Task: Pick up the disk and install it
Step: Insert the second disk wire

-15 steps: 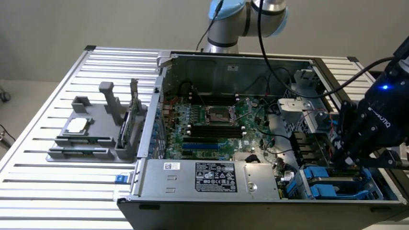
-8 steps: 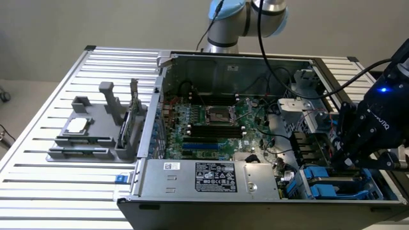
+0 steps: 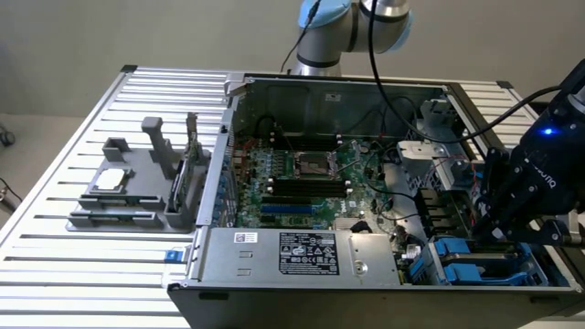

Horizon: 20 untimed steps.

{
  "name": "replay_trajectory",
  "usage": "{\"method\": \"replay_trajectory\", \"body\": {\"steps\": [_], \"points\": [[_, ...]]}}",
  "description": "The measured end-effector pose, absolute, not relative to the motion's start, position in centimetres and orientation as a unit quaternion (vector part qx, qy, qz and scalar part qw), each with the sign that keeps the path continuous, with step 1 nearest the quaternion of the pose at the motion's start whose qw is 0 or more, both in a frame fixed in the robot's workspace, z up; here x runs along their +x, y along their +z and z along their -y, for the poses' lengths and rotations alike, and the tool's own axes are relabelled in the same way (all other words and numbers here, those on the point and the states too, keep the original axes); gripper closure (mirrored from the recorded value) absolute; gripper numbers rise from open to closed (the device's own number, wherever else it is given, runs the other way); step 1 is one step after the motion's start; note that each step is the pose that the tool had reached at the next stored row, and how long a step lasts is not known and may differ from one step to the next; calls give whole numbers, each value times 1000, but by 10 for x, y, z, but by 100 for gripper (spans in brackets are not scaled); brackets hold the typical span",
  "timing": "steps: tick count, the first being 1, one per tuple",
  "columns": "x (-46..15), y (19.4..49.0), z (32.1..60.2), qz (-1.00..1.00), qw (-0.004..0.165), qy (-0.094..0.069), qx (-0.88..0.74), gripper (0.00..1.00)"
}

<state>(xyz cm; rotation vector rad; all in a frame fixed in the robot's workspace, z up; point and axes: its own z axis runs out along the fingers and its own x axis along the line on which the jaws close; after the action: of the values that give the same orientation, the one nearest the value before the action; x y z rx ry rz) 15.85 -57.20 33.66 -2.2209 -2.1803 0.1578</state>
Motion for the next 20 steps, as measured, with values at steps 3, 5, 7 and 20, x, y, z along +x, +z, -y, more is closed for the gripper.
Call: {"method": "replay_trajectory", "body": {"steps": [3, 5, 7, 20], "points": [[158, 336, 573, 700, 13, 50, -713, 84], [158, 336, 573, 700, 13, 50, -713, 84], [159, 336, 574, 700, 13, 50, -713, 84], [159, 334, 579, 701, 14, 49, -711, 84]]}}
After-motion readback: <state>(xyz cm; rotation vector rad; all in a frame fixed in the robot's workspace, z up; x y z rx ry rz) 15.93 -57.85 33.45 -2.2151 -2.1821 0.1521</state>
